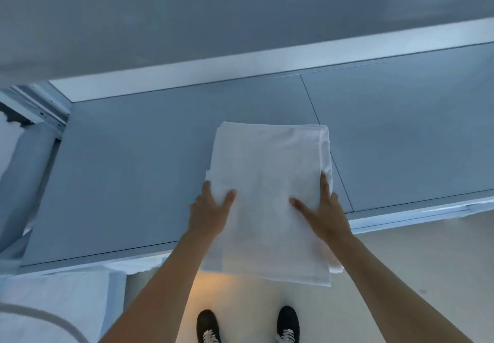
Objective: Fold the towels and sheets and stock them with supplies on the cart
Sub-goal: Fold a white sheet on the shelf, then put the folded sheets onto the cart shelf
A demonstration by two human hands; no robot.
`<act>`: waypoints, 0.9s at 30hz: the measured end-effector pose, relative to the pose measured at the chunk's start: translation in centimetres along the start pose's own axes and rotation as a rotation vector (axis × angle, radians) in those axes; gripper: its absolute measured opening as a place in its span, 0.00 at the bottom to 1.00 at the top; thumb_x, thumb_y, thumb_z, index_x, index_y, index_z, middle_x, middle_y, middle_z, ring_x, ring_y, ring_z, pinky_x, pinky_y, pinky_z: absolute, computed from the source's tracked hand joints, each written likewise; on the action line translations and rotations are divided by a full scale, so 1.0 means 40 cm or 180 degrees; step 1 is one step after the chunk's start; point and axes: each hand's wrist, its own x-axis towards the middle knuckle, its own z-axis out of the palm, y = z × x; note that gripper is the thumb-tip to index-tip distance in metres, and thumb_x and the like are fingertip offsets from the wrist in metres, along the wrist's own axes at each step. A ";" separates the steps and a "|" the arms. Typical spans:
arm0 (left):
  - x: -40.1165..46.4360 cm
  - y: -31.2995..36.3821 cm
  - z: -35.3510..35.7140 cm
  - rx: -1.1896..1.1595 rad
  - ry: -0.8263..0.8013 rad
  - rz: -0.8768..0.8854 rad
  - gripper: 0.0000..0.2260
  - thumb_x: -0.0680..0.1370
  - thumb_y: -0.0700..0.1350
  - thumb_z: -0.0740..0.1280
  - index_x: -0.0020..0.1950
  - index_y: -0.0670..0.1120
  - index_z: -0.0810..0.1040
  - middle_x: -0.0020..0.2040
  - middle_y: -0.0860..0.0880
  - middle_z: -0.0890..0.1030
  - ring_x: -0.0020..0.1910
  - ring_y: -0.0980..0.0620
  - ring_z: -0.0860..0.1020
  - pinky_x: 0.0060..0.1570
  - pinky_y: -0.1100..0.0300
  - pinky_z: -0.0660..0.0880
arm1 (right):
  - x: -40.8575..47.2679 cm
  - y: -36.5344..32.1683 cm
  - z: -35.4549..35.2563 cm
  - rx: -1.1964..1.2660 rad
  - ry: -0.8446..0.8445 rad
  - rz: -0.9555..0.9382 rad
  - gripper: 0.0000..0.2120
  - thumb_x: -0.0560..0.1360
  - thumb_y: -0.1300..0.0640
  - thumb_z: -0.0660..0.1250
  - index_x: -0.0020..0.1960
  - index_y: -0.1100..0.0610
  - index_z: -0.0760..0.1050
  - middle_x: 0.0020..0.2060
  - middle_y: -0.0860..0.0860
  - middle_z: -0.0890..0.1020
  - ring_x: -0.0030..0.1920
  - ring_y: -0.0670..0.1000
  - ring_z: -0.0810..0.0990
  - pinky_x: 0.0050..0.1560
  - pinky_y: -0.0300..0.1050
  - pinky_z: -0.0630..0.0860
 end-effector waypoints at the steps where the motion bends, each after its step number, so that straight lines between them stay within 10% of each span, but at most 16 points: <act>1: 0.006 0.007 0.004 -0.0064 0.0002 -0.0009 0.43 0.77 0.71 0.63 0.82 0.48 0.55 0.74 0.39 0.71 0.72 0.33 0.69 0.72 0.43 0.65 | 0.000 -0.002 0.005 -0.0020 0.0031 0.0032 0.55 0.62 0.15 0.59 0.78 0.30 0.34 0.65 0.59 0.71 0.63 0.66 0.76 0.55 0.61 0.74; 9: 0.021 0.024 0.002 -0.0609 -0.0167 -0.0119 0.44 0.72 0.72 0.70 0.79 0.51 0.60 0.67 0.46 0.79 0.66 0.40 0.77 0.66 0.46 0.73 | 0.004 -0.021 0.004 0.0223 0.0068 0.0342 0.53 0.63 0.20 0.65 0.77 0.27 0.37 0.61 0.57 0.75 0.59 0.65 0.79 0.58 0.61 0.77; 21: -0.116 0.135 -0.037 0.0641 0.0495 0.0633 0.40 0.72 0.59 0.73 0.76 0.43 0.60 0.59 0.40 0.74 0.57 0.35 0.77 0.53 0.43 0.75 | -0.150 -0.119 0.079 0.0012 0.0746 0.0250 0.45 0.74 0.38 0.68 0.79 0.33 0.40 0.50 0.53 0.67 0.49 0.63 0.77 0.46 0.54 0.71; 27: -0.221 0.085 -0.035 0.0454 0.0343 0.0797 0.38 0.72 0.59 0.73 0.75 0.45 0.62 0.59 0.41 0.75 0.55 0.36 0.77 0.52 0.44 0.75 | -0.286 -0.078 0.084 0.0520 0.1130 0.0649 0.56 0.69 0.41 0.74 0.82 0.43 0.39 0.56 0.54 0.74 0.55 0.62 0.77 0.52 0.52 0.71</act>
